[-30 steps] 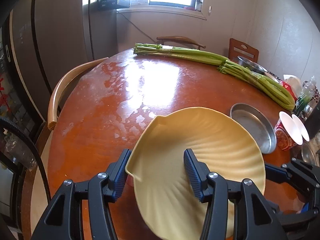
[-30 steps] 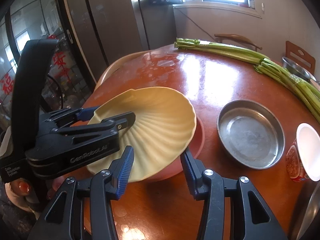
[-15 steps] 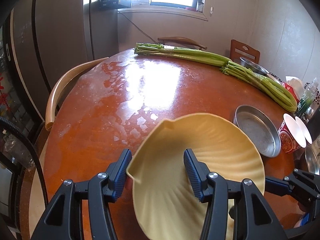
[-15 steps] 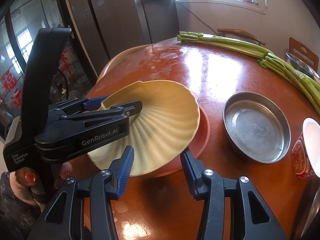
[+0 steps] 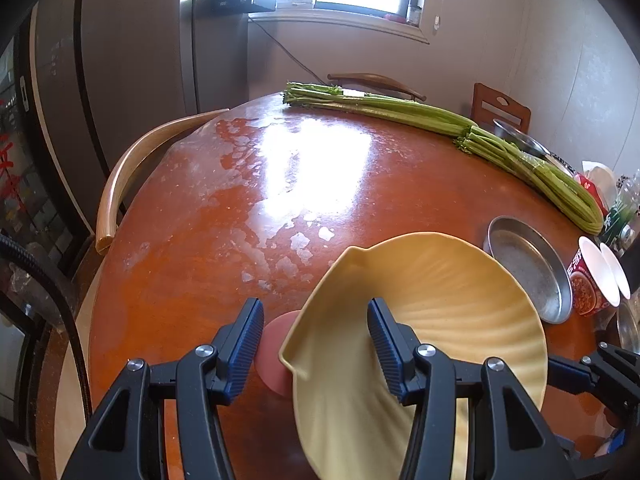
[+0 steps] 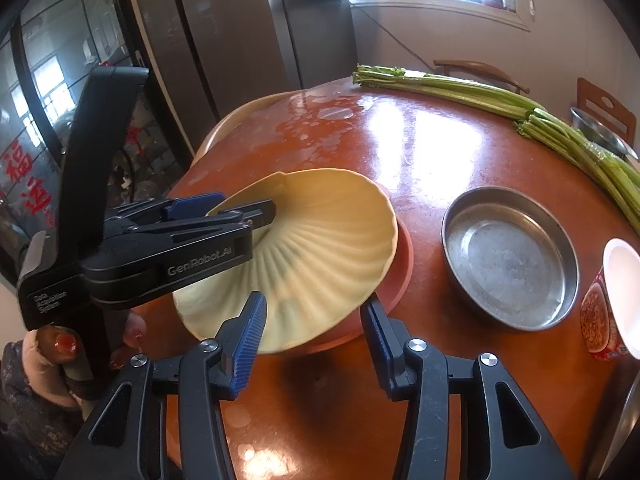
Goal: Organize plates and bowls
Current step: 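Lift the yellow shell plate with the left tool and carry it over the pink plate, then lower the shell plate onto the pink plate and open the left tool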
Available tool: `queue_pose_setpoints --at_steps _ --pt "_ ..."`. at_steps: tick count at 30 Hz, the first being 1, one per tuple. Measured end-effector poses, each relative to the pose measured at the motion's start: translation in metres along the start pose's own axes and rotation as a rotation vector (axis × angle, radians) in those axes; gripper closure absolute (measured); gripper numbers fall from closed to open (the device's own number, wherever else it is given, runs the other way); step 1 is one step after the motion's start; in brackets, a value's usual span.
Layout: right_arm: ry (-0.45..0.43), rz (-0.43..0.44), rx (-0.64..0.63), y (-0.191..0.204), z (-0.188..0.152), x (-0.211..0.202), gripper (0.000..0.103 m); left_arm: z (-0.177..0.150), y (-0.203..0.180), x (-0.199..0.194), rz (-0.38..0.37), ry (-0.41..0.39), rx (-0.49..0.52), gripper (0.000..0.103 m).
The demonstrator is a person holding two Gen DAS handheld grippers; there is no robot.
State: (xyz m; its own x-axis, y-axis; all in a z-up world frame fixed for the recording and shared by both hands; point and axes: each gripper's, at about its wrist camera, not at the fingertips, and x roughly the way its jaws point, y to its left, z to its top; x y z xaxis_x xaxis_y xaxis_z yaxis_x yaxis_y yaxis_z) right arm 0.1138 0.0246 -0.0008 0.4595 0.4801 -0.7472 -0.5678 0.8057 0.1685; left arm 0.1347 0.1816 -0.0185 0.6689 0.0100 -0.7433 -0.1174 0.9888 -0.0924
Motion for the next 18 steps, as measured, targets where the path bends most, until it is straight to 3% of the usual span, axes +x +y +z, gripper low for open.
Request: queue_pose_setpoints --at_steps 11,18 --pt "0.004 -0.141 -0.136 0.012 -0.004 0.012 0.052 0.001 0.001 -0.006 -0.003 0.003 0.001 0.049" --pt "0.007 -0.141 -0.119 0.005 -0.004 0.012 0.052 0.000 0.002 -0.009 0.003 0.000 -0.001 0.049"
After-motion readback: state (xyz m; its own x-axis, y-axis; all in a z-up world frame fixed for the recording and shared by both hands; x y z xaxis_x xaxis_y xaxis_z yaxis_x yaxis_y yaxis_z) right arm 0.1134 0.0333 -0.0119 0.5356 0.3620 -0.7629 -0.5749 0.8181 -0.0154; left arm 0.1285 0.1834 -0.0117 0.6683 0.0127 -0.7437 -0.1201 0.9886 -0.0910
